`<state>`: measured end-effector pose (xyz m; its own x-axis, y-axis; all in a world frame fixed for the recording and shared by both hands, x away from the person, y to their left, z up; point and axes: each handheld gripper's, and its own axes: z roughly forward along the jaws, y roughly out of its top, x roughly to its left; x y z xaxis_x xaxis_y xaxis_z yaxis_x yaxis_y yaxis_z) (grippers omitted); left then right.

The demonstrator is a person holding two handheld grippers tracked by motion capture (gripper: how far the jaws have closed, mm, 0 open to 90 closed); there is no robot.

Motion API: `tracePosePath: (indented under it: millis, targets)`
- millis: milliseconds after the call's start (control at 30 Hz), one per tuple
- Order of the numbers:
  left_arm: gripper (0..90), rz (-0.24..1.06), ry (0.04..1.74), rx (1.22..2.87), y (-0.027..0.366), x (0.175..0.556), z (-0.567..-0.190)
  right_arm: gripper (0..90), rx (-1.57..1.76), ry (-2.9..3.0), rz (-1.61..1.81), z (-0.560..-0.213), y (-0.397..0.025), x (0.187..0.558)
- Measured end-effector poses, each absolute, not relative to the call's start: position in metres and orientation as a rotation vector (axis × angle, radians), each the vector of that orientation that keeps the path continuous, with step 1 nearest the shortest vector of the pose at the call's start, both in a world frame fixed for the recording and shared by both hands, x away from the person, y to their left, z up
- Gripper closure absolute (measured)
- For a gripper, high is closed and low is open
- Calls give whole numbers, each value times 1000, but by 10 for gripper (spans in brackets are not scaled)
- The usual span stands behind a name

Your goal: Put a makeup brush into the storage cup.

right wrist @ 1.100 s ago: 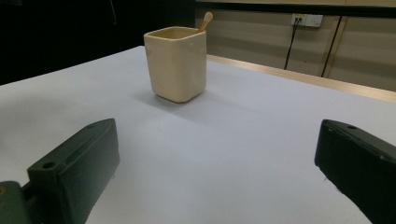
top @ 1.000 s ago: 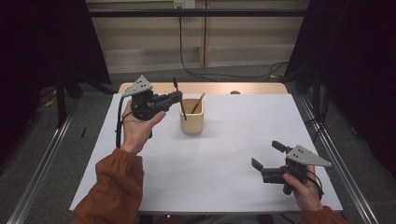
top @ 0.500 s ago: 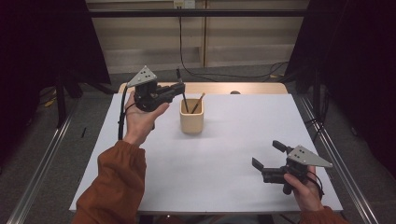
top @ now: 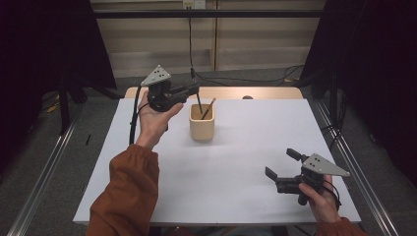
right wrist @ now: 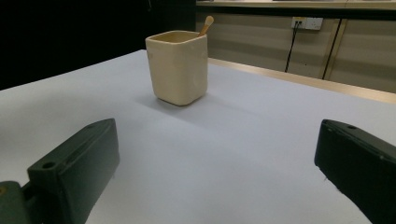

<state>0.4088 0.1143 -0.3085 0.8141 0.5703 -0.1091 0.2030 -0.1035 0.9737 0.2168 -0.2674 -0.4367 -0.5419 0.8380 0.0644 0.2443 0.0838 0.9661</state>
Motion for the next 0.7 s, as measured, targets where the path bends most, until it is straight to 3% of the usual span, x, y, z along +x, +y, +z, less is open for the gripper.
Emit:
tracePosePath:
  millis: [700]
  targets:
    - [860, 368, 661, 1725, 100, 433, -323, 0, 1066, 1855, 1488, -438, -266, 216]
